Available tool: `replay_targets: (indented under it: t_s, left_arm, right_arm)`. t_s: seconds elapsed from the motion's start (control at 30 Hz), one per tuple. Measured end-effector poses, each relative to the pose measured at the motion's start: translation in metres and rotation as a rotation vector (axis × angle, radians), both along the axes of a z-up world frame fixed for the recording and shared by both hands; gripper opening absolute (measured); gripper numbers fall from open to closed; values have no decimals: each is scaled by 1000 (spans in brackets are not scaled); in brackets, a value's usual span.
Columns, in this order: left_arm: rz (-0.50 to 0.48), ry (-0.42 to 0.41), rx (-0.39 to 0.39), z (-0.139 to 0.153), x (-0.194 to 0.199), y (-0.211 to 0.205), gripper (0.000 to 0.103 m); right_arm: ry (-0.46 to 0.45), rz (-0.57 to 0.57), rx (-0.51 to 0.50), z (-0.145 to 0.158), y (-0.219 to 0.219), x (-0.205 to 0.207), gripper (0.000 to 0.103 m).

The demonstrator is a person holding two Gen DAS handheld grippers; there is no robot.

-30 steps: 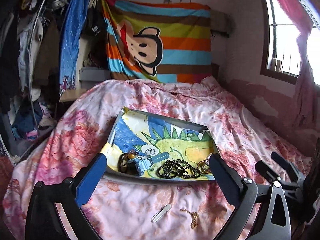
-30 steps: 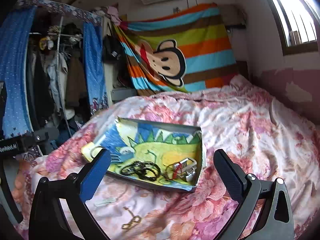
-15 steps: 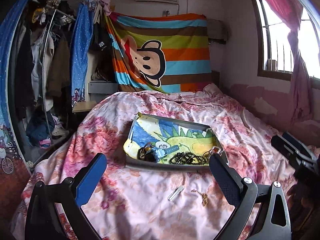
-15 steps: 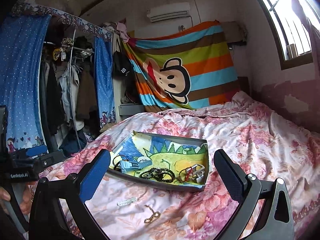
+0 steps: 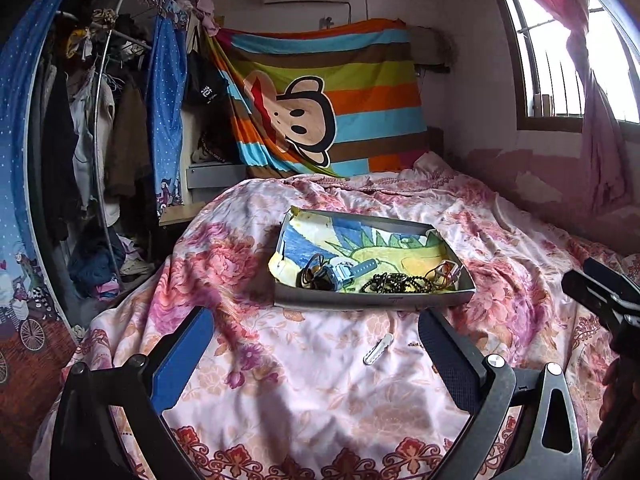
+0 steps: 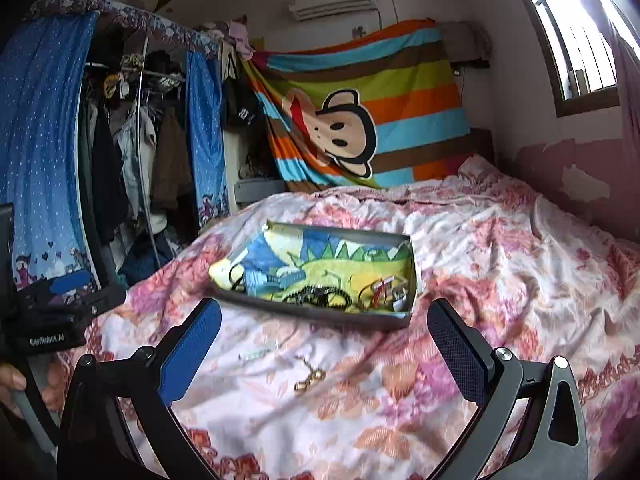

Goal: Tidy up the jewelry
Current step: 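Withdraw both tools and move toward the white key and gold chain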

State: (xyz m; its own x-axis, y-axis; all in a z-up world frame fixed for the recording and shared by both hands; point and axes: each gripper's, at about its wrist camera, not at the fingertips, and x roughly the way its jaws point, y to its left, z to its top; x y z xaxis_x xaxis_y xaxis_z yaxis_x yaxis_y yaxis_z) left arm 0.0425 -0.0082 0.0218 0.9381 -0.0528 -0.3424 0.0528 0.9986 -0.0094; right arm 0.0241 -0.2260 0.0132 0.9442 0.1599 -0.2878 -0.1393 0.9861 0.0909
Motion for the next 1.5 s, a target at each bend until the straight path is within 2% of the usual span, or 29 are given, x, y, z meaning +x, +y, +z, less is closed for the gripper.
replay_targets:
  t_s: [0.33,0.5,0.6,1.03,1.27,1.5]
  left_arm:
    - [11,150,3,-22,9,5,103]
    - [-14,263,7,-37,20,2,103]
    - [-17,296,-2,-43,23,3,103]
    - [-7,341,-10,-50,36,6,103]
    - [-12,404,-94,-60,49,14,103]
    - [-44,434,-148,-63,74,18,103]
  right_arm:
    - [189,-3,-83,-34,6,30,101]
    - [279,11,-119,-49,11,40,101]
    - [320,20,-127,-55,14,44,101]
    - [361,38,-127,-58,15,54,101]
    - [365,83,-198,-52,16,67,101]
    - [381,99,-172,-51,6,86,101]
